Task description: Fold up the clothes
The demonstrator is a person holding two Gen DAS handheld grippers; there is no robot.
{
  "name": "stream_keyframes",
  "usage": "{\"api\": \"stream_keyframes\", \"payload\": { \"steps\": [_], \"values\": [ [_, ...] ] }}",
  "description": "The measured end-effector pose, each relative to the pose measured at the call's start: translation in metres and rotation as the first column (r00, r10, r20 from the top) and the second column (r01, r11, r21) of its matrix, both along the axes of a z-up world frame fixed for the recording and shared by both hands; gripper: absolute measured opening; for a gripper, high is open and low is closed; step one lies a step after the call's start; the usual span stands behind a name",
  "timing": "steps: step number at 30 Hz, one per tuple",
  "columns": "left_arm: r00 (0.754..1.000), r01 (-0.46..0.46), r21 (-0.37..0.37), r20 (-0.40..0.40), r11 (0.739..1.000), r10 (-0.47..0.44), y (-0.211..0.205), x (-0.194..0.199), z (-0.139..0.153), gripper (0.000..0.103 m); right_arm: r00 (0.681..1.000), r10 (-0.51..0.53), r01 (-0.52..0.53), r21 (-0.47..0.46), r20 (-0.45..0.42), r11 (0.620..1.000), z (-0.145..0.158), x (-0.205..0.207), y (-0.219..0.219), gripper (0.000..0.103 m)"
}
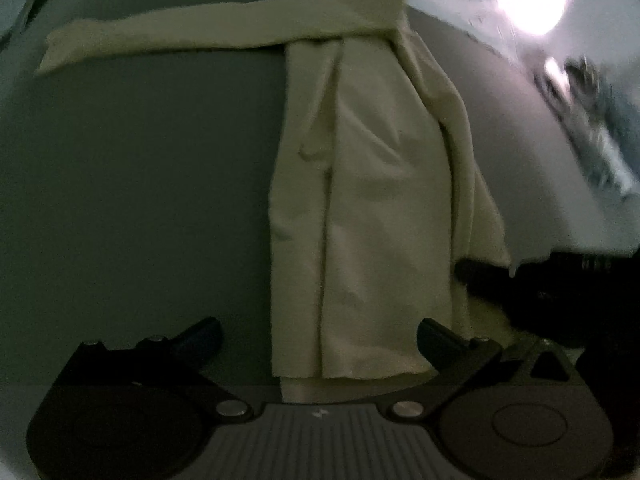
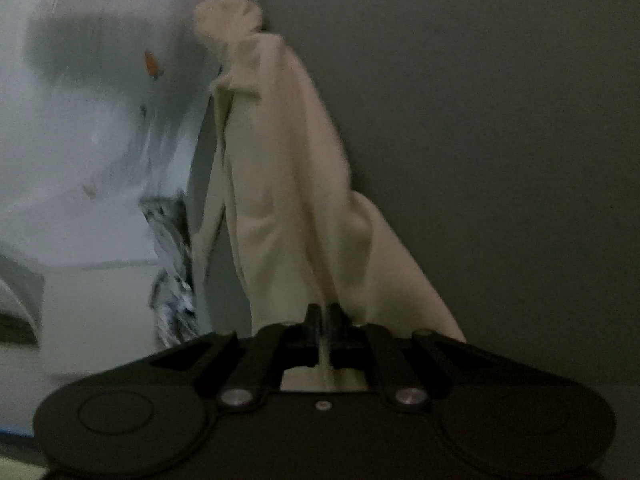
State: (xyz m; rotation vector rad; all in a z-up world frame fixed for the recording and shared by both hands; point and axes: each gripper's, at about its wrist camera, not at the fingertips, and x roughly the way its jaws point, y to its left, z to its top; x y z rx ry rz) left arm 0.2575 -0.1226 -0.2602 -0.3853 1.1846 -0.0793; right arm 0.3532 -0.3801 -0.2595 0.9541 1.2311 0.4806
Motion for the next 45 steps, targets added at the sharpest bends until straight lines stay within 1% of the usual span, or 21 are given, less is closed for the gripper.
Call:
{"api": "stream_keyframes", "payload": {
  "steps": [1, 3, 5, 8, 11, 14, 17, 21, 25, 27, 30, 33, 35, 36, 37, 38, 39, 40, 41, 43, 45],
  "values": [
    [0.999, -0.034, -0.039, 0.000, 0.999, 0.034, 0.009, 0.001, 0.001, 0.102, 1.000, 0.028, -0.027, -0.022, 0.014, 0.999, 0.007, 0.002, 0.002, 0.020],
    [0.994, -0.111, -0.063, 0.017, 0.992, 0.112, 0.029, 0.002, 0.008, 0.102, 0.996, 0.068, -0.066, -0.047, 0.050, 0.997, 0.021, 0.006, 0.006, 0.028],
    [0.982, -0.181, -0.065, 0.042, 0.981, 0.184, 0.049, 0.004, 0.015, 0.101, 0.990, 0.103, -0.097, -0.063, 0.098, 0.993, 0.038, 0.010, 0.008, 0.028],
    [0.952, -0.290, -0.065, 0.079, 0.955, 0.294, 0.082, 0.013, 0.021, 0.101, 0.980, 0.111, -0.098, -0.080, 0.165, 0.992, 0.059, 0.020, 0.007, 0.031],
    [0.924, -0.369, -0.023, 0.100, 0.929, 0.370, 0.115, 0.030, 0.020, 0.101, 0.974, 0.081, -0.057, -0.117, 0.211, 0.991, 0.072, 0.043, 0.005, 0.033],
    [0.896, -0.432, 0.011, 0.118, 0.902, 0.428, 0.147, 0.051, 0.020, 0.100, 0.973, 0.038, -0.001, -0.161, 0.229, 0.987, 0.075, 0.073, -0.001, 0.034],
    [0.882, -0.463, 0.078, 0.135, 0.883, 0.451, 0.175, 0.078, 0.020, 0.100, 0.970, -0.007, 0.050, -0.169, 0.242, 0.984, 0.074, 0.112, 0.000, 0.035],
    [0.887, -0.458, 0.173, 0.157, 0.872, 0.434, 0.200, 0.112, 0.020, 0.100, 0.960, -0.021, 0.083, -0.211, 0.281, 0.974, 0.080, 0.169, 0.000, 0.040],
    [0.880, -0.473, 0.171, 0.143, 0.864, 0.453, 0.227, 0.139, 0.013, 0.100, 0.950, -0.057, 0.129, -0.220, 0.308, 0.967, 0.080, 0.236, 0.012, 0.050],
    [0.882, -0.469, 0.181, 0.141, 0.864, 0.450, 0.232, 0.153, 0.007, 0.100, 0.945, -0.048, 0.131, -0.239, 0.325, 0.962, 0.075, 0.268, 0.020, 0.051],
    [0.877, -0.480, 0.186, 0.109, 0.857, 0.467, 0.237, 0.170, -0.002, 0.100, 0.954, -0.016, 0.109, -0.298, 0.298, 0.948, 0.058, 0.304, 0.032, 0.052],
    [0.872, -0.489, 0.198, 0.122, 0.850, 0.473, 0.235, 0.175, -0.003, 0.096, 0.963, -0.007, 0.086, -0.285, 0.268, 0.955, 0.041, 0.323, 0.036, 0.052],
    [0.874, -0.486, 0.239, 0.149, 0.840, 0.463, 0.228, 0.175, -0.002, 0.079, 0.968, -0.009, 0.077, -0.264, 0.252, 0.962, 0.033, 0.328, 0.037, 0.051],
    [0.881, -0.473, 0.277, 0.163, 0.836, 0.445, 0.224, 0.175, -0.002, 0.073, 0.969, -0.007, 0.072, -0.258, 0.245, 0.963, 0.030, 0.329, 0.036, 0.050],
    [0.888, -0.460, 0.314, 0.175, 0.831, 0.425, 0.220, 0.175, -0.002, 0.061, 0.970, -0.001, 0.065, -0.258, 0.241, 0.964, 0.028, 0.330, 0.037, 0.045],
    [0.894, -0.447, 0.335, 0.189, 0.829, 0.405, 0.216, 0.175, -0.002, 0.046, 0.971, 0.007, 0.057, -0.261, 0.240, 0.964, 0.027, 0.331, 0.039, 0.039],
    [0.897, -0.441, 0.330, 0.204, 0.835, 0.393, 0.214, 0.174, -0.001, 0.040, 0.971, 0.015, 0.050, -0.263, 0.239, 0.963, 0.025, 0.333, 0.041, 0.022],
    [0.894, -0.446, 0.331, 0.212, 0.831, 0.395, 0.214, 0.174, 0.001, 0.026, 0.971, 0.022, 0.044, -0.263, 0.239, 0.964, 0.025, 0.333, 0.042, 0.005],
    [0.892, -0.450, 0.327, 0.220, 0.831, 0.396, 0.213, 0.173, 0.003, 0.010, 0.969, 0.020, 0.046, -0.261, 0.245, 0.964, 0.026, 0.332, 0.042, 0.005],
    [0.886, -0.456, 0.296, 0.240, 0.839, 0.397, 0.213, 0.171, 0.014, 0.009, 0.957, 0.000, 0.073, -0.240, 0.289, 0.968, 0.035, 0.330, 0.038, 0.005],
    [0.864, -0.488, 0.274, 0.288, 0.829, 0.413, 0.214, 0.170, 0.033, 0.009, 0.949, -0.061, 0.121, -0.176, 0.309, 0.977, 0.045, 0.332, 0.027, 0.004]
  ]
}}
